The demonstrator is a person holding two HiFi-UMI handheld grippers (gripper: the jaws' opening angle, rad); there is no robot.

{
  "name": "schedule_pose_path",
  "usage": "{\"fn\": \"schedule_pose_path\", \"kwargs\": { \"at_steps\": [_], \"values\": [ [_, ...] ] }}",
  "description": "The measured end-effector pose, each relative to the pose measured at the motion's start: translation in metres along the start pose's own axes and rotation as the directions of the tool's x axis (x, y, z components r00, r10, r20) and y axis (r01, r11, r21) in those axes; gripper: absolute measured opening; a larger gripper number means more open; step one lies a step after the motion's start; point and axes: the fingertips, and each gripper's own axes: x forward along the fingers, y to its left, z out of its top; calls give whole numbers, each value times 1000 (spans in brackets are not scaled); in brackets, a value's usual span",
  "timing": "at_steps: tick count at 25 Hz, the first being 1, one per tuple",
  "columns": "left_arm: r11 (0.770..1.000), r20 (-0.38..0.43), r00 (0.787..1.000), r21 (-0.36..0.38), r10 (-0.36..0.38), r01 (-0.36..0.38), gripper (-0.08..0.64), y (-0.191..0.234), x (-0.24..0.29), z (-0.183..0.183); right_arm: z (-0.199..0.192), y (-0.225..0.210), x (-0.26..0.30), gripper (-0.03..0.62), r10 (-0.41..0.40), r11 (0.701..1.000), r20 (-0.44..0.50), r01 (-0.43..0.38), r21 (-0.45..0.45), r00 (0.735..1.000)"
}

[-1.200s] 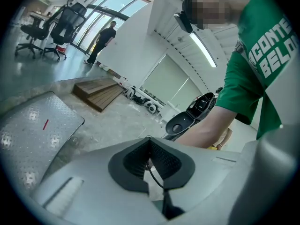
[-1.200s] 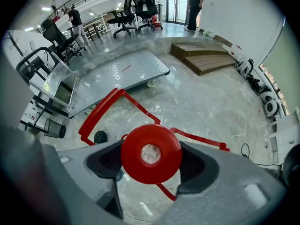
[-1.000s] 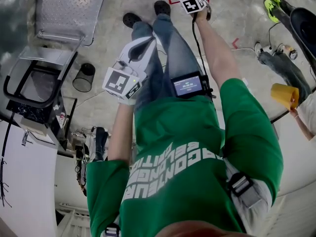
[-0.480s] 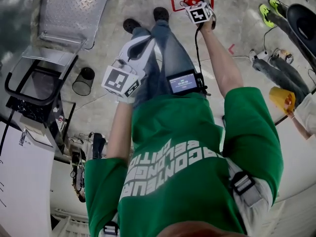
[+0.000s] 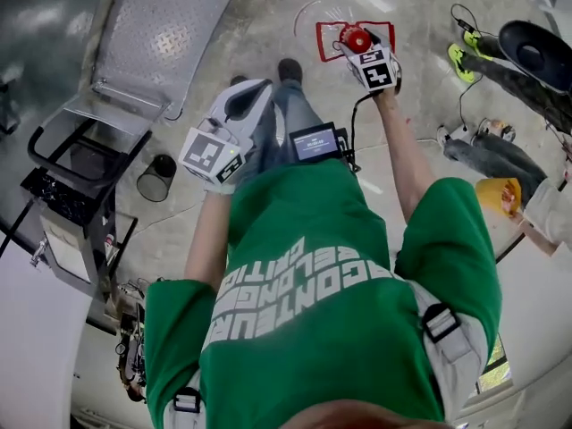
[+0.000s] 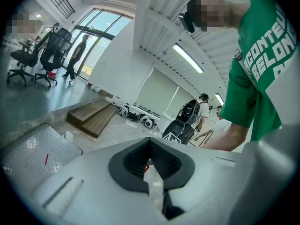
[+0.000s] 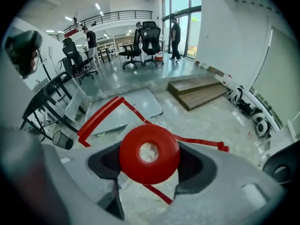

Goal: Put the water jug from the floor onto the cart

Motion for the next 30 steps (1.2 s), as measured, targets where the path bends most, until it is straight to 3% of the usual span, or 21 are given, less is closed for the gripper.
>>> {"fn": "schedule_pose_path", "kwargs": {
  "at_steps": [8, 16, 30],
  "values": [
    [996, 79, 997, 91, -17, 10, 12, -7, -2, 48, 94, -21, -107, 302, -31, 999, 201, 35, -15, 979],
    [988, 185, 981, 130, 60, -84, 12, 29, -44, 95, 170, -23, -176, 302, -62, 994, 321, 86, -63, 945],
    [973, 287, 940, 82, 184, -215, 12, 52, -115, 101, 202, -18, -191, 302, -67, 986, 335, 114, -121, 940]
  ]
}}
